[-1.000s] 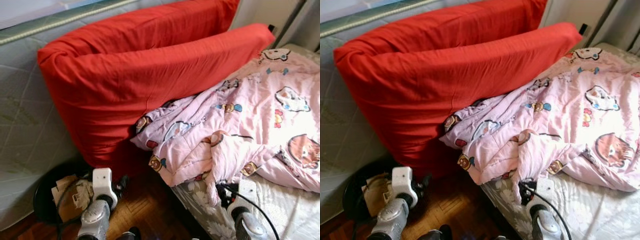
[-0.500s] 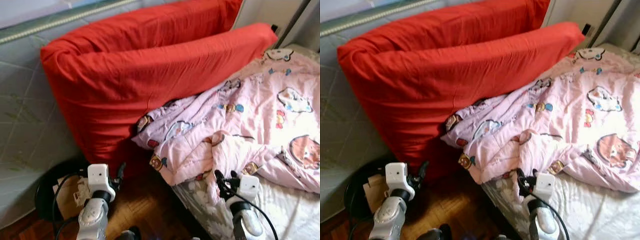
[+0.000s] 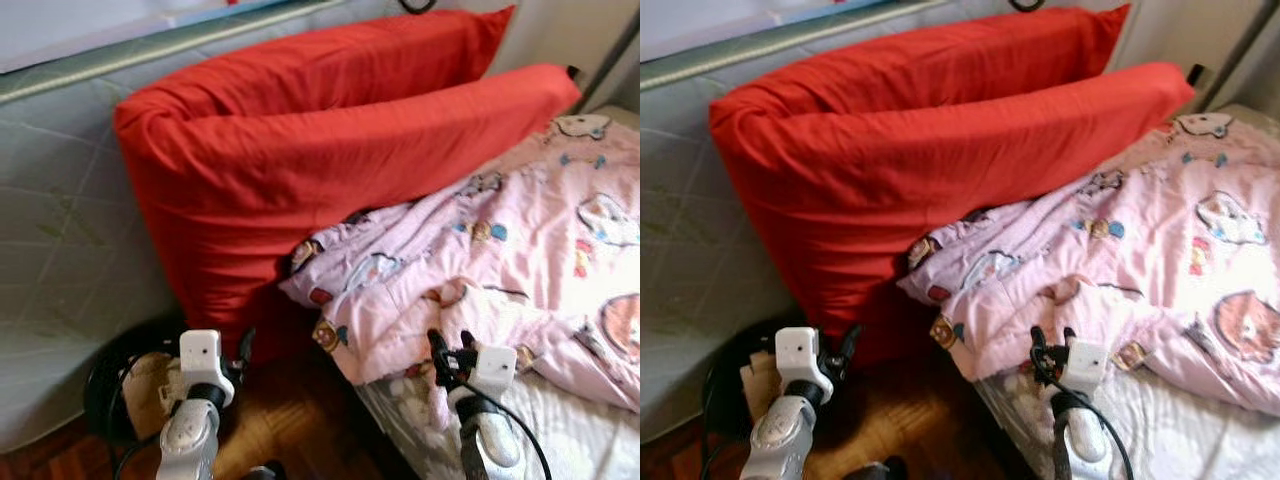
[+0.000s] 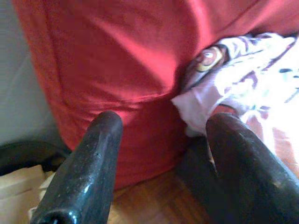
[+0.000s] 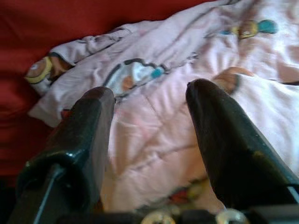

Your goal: Clean up the room

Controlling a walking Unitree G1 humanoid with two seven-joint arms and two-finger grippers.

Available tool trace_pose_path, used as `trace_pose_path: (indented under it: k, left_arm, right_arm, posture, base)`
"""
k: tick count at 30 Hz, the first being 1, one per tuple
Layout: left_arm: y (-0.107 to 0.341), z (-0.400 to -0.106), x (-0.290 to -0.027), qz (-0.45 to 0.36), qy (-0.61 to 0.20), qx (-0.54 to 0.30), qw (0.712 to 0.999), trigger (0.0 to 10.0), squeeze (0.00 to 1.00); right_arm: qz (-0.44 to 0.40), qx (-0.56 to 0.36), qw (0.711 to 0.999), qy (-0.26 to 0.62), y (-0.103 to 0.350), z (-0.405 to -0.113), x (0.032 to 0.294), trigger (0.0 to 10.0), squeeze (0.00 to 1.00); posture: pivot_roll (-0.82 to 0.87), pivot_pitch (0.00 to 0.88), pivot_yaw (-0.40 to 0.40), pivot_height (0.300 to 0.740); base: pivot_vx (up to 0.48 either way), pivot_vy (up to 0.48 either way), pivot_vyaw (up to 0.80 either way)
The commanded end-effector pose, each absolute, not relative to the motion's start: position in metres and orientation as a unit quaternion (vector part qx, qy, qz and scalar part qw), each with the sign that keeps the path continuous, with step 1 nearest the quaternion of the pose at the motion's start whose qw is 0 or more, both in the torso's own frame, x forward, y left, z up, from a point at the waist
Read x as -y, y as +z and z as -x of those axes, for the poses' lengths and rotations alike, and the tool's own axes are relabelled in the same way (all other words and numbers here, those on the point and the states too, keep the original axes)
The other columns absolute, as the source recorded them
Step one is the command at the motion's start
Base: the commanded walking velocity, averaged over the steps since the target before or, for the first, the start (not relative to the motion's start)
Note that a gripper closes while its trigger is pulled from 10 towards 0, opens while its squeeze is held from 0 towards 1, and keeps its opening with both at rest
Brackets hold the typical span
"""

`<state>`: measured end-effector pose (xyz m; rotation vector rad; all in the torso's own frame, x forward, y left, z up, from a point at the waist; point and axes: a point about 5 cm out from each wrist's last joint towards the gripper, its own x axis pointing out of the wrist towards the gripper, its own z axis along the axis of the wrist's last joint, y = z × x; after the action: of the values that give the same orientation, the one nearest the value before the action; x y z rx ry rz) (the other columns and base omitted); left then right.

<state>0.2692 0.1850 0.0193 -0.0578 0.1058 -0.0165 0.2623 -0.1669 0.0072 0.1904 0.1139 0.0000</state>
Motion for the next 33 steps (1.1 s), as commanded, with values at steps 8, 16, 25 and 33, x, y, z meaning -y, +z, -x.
trace_pose_path:
  k: [8,16,25,33]
  left_arm:
    - [0.021,-0.269,-0.185,0.04,-0.016,-0.053,0.998,10.0,0.0]
    - [0.022,-0.269,-0.188,0.037,-0.017,-0.052,0.998,10.0,0.0]
    - [0.026,-0.269,-0.19,0.036,-0.015,-0.046,0.998,10.0,0.0]
    - [0.04,-0.278,-0.187,0.038,-0.019,-0.021,0.999,10.0,0.0]
  right_arm:
    - [-0.099,-0.071,0.992,-0.031,0.004,-0.257,0.171,10.0,0.0]
    - [-0.095,-0.088,0.99,-0.053,0.001,-0.257,0.174,10.0,0.0]
    - [-0.074,-0.082,0.994,-0.019,0.004,-0.26,0.174,10.0,0.0]
    - [-0.046,-0.085,0.995,-0.012,0.011,-0.273,0.174,10.0,0.0]
  posture:
    - [0.0,0.184,-0.024,0.74]
    - [0.0,0.196,-0.026,0.74]
    - [0.0,0.21,-0.027,0.74]
    - [0.01,0.218,-0.03,0.72]
  base:
    - [0.102,0.0,0.0]
    - [0.0,0.0,-0.2]
    - [0.0,0.0,-0.18]
    - [0.0,0.0,0.0]
